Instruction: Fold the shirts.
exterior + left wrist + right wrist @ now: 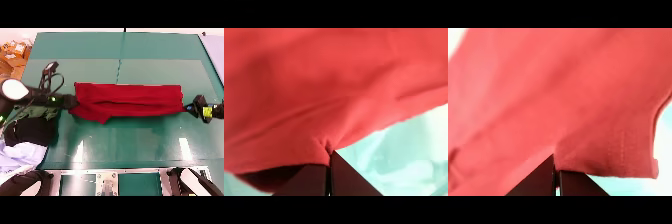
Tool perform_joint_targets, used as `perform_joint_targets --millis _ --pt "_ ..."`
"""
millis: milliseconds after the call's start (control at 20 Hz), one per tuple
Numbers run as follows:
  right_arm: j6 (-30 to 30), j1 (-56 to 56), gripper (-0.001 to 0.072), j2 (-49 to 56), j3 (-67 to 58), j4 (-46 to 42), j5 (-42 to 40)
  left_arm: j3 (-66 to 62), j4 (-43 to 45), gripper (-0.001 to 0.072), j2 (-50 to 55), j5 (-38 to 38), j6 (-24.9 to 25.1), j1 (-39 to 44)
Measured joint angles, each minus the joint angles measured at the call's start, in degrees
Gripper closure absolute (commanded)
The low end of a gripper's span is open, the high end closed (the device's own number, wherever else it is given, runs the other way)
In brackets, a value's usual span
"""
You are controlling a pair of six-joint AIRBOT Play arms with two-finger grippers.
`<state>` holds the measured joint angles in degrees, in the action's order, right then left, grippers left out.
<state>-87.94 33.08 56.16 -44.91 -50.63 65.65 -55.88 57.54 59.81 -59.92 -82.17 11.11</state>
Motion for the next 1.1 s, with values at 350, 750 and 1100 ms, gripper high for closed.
perform_joint_targets --millis 350,750,1100 --pt "-0.07 -6.32 0.0698 21.11 -14.64 2.91 -7.82 -19.06 1.36 0.0678 23.08 6.21 3.32 0.00" --pt "4.85 -5.66 0.0312 40.52 -32.04 4.44 -11.98 -29.35 0.72 0.0053 37.99 18.91 4.85 -2.10" --pt "13.97 4.90 0.0202 45.55 -40.24 -1.60 3.58 -37.07 0.72 0.0053 38.73 1.86 4.26 -6.58"
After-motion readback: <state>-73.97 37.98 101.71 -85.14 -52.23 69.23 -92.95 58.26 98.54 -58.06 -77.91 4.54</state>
